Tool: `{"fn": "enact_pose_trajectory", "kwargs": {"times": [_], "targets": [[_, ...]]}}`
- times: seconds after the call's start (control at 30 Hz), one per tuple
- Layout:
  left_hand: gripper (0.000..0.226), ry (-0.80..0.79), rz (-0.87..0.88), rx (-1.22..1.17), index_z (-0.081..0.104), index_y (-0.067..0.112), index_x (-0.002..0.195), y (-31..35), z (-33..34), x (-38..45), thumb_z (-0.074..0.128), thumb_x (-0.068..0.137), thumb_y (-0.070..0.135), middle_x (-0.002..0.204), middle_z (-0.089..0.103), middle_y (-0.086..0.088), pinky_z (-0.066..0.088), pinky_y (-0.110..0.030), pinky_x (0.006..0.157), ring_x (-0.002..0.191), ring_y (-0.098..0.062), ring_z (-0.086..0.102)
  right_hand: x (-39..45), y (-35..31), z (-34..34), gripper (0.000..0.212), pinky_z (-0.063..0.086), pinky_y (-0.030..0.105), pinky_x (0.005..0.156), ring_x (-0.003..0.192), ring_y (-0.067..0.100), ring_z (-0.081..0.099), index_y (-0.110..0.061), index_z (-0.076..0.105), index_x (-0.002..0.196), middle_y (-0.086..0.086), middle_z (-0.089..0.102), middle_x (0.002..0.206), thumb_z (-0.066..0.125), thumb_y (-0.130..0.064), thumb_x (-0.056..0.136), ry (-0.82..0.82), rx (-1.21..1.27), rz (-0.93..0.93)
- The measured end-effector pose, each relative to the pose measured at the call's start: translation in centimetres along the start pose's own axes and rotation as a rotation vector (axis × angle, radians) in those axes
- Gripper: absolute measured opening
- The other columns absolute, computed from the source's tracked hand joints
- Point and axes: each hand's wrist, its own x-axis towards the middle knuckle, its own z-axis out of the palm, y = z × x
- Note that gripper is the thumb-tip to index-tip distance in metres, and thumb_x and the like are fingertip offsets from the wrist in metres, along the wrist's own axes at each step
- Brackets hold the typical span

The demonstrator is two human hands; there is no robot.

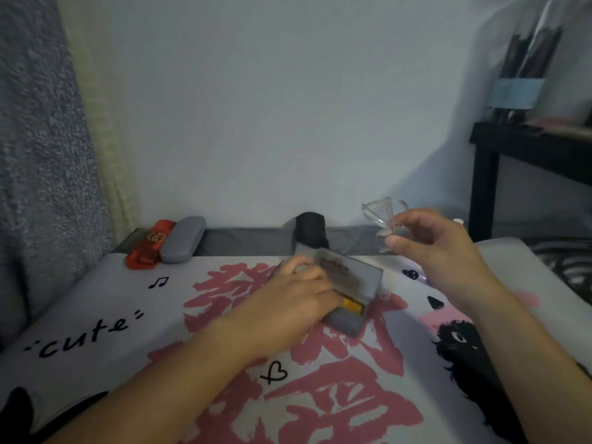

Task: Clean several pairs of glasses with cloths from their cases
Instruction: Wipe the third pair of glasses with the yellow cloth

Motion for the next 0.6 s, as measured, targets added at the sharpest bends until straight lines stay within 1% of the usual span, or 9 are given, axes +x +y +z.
{"fn": "enact_pose_trajectory", "kwargs": {"times": [0.07, 0.1, 0.17, 0.23, 0.3, 0.37, 0.47, 0.53, 0.6], "targets": [[0.032, -0.041, 0.033, -0.087, 0.068, 0.039, 0.109, -1.3, -1.0, -2.3, 0.072, 0.086, 0.016, 0.114, 0.061, 0.022, 0.021, -0.032, 0.116, 0.121, -0.008, 0.044, -0.2, -0.2, 0.1, 0.019, 0.049, 0.034, 0.1, 0.11, 0.012, 0.063, -0.025, 0.072, 0.099, -0.005, 0.065, 0.113, 0.081, -0.017, 0.083, -0.031, 0.007, -0.098], [0.033, -0.058, 0.007, -0.139, 0.069, 0.042, 0.107, -2.2, -1.4, -3.6, 0.073, 0.087, 0.017, 0.121, 0.057, 0.023, 0.021, -0.028, 0.114, 0.127, -0.008, 0.041, -0.3, -0.3, 0.3, 0.021, 0.045, 0.032, 0.105, 0.112, 0.013, 0.061, -0.028, 0.071, 0.097, -0.006, 0.064, 0.112, 0.081, -0.016, 0.083, -0.039, -0.001, -0.165], [0.038, -0.089, -0.106, -0.262, 0.07, 0.049, 0.109, -3.9, -2.0, -5.9, 0.074, 0.089, 0.018, 0.137, 0.047, 0.025, 0.02, -0.021, 0.113, 0.138, -0.007, 0.033, -0.9, -0.8, 1.1, 0.026, 0.04, 0.023, 0.103, 0.115, 0.014, 0.057, -0.036, 0.068, 0.096, -0.01, 0.061, 0.111, 0.082, -0.02, 0.082, -0.05, -0.041, -0.288], [0.047, -0.108, -0.225, -0.422, 0.069, 0.054, 0.113, -4.5, -2.1, -7.2, 0.074, 0.09, 0.013, 0.141, 0.04, 0.029, 0.025, -0.015, 0.112, 0.139, 0.0, 0.033, -1.7, -1.6, 2.7, 0.024, 0.037, 0.02, 0.101, 0.116, 0.014, 0.053, -0.038, 0.068, 0.099, -0.011, 0.058, 0.11, 0.082, -0.031, 0.081, -0.07, -0.125, -0.436], [0.054, -0.133, -0.372, -0.676, 0.072, 0.051, 0.113, -4.0, -1.8, -7.7, 0.069, 0.092, 0.002, 0.136, 0.044, 0.03, 0.036, -0.014, 0.107, 0.133, 0.002, 0.043, -2.8, -1.8, 4.7, 0.024, 0.034, 0.019, 0.101, 0.114, 0.014, 0.049, -0.03, 0.073, 0.103, -0.01, 0.057, 0.11, 0.076, -0.039, 0.081, -0.129, -0.239, -0.608], [0.055, -0.089, -0.476, -0.879, 0.076, 0.043, 0.111, -3.3, -1.1, -8.1, 0.063, 0.093, -0.007, 0.127, 0.054, 0.025, 0.043, -0.016, 0.102, 0.125, 0.0, 0.053, -3.7, -1.3, 6.4, 0.025, 0.035, 0.021, 0.1, 0.114, 0.014, 0.045, -0.024, 0.075, 0.104, -0.008, 0.055, 0.112, 0.075, -0.037, 0.083, -0.263, -0.379, -0.717], [0.062, 0.05, -0.61, -0.976, 0.081, 0.036, 0.095, -3.1, -0.4, -8.5, 0.052, 0.091, -0.019, 0.112, 0.067, 0.019, 0.046, -0.016, 0.09, 0.111, -0.005, 0.063, -4.1, -0.3, 7.6, 0.027, 0.038, 0.021, 0.096, 0.115, 0.008, 0.038, -0.028, 0.074, 0.105, -0.014, 0.047, 0.116, 0.083, -0.025, 0.08, -0.484, -0.59, -0.725], [0.065, 0.104, -0.662, -1.014, 0.081, 0.034, 0.09, -3.1, -0.3, -8.4, 0.047, 0.091, -0.022, 0.107, 0.073, 0.013, 0.049, -0.02, 0.089, 0.105, -0.008, 0.067, -3.4, -0.4, 7.8, 0.031, 0.039, 0.022, 0.092, 0.11, 0.009, 0.037, -0.031, 0.073, 0.106, -0.015, 0.044, 0.112, 0.084, -0.02, 0.079, -0.549, -0.698, -0.716], [0.059, 0.098, -0.689, -1.017, 0.079, 0.032, 0.091, -3.0, -0.4, -8.1, 0.048, 0.093, -0.018, 0.103, 0.076, 0.009, 0.053, -0.026, 0.092, 0.102, -0.009, 0.069, -2.6, -0.7, 7.9, 0.031, 0.039, 0.023, 0.087, 0.103, 0.01, 0.038, -0.03, 0.072, 0.106, -0.012, 0.045, 0.109, 0.083, -0.018, 0.079, -0.571, -0.771, -0.721]]}}
